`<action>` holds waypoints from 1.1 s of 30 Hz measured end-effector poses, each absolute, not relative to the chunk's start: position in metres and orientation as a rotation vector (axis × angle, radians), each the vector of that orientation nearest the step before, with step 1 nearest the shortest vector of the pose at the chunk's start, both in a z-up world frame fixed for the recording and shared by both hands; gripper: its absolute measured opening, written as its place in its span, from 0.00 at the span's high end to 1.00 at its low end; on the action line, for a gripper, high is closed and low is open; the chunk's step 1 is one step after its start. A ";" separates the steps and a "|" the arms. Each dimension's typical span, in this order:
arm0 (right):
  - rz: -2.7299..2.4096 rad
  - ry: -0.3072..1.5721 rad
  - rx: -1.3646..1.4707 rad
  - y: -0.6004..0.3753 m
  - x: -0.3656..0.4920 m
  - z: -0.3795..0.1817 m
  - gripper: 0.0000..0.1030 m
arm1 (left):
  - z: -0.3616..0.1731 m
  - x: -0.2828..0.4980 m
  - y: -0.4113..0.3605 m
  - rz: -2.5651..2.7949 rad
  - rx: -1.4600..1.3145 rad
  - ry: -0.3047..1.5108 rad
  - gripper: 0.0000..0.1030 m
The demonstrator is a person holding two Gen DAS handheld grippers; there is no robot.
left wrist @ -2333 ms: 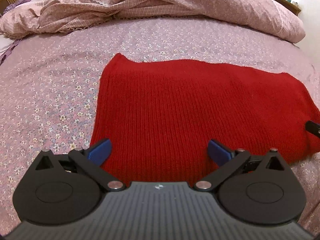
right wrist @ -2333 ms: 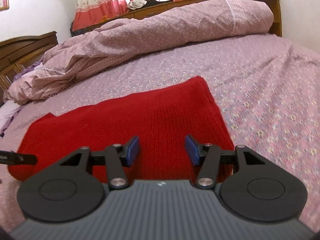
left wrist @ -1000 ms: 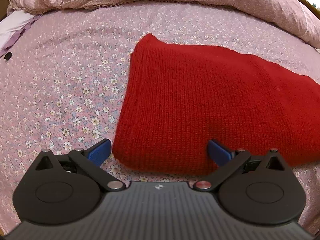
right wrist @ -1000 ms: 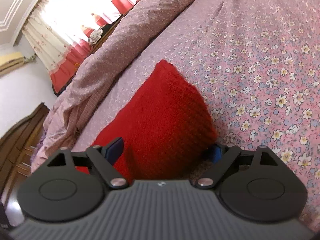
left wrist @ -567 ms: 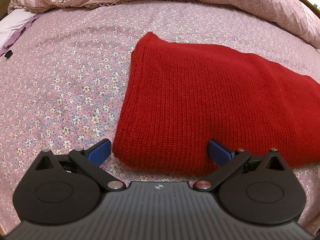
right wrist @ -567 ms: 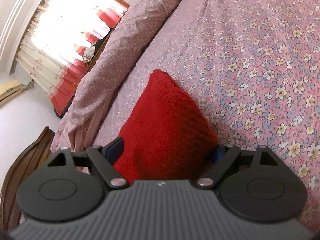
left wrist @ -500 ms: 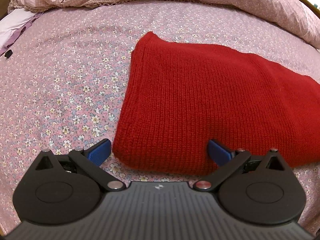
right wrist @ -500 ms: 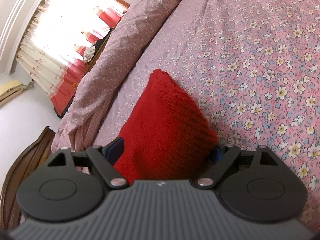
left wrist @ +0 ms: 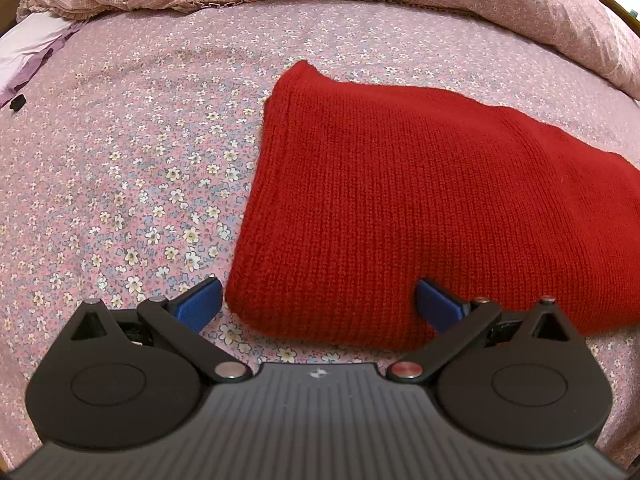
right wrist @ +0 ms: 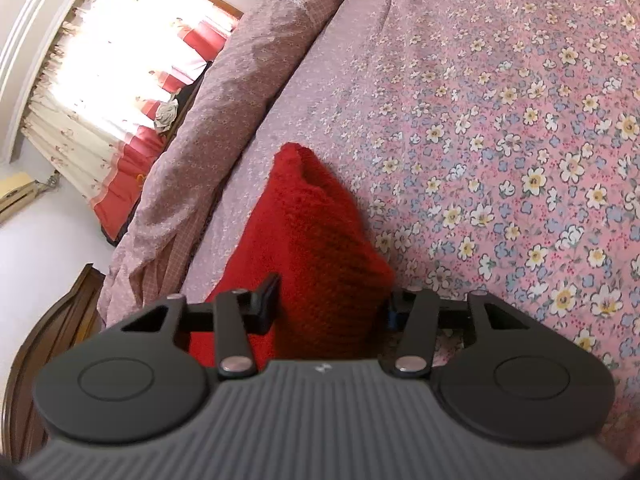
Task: Fold small clothes
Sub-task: 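Grasp the folded cardigan's corner with the right tool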
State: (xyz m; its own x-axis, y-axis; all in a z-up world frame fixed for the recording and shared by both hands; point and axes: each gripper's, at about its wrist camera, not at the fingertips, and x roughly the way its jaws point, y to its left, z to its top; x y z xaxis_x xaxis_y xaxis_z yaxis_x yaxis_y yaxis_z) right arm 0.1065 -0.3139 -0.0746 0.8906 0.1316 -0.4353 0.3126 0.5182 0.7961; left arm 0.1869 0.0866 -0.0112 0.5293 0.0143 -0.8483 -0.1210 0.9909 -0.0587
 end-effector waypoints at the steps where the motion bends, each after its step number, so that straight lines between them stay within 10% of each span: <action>1: -0.109 0.481 1.033 -0.315 0.107 -0.075 0.51 | -0.011 0.187 0.086 0.082 -0.115 1.010 0.00; 33: 0.058 0.360 0.682 -0.278 0.119 0.010 0.75 | 0.016 0.157 0.116 0.140 -0.108 0.965 0.00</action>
State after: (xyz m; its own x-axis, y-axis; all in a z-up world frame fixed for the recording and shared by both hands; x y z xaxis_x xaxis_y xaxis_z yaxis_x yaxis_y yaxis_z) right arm 0.1194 -0.2776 0.0100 0.9367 0.1694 -0.3064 0.0644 0.7769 0.6263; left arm 0.1574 0.1163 0.0163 0.5618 0.0702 -0.8243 -0.1662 0.9857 -0.0293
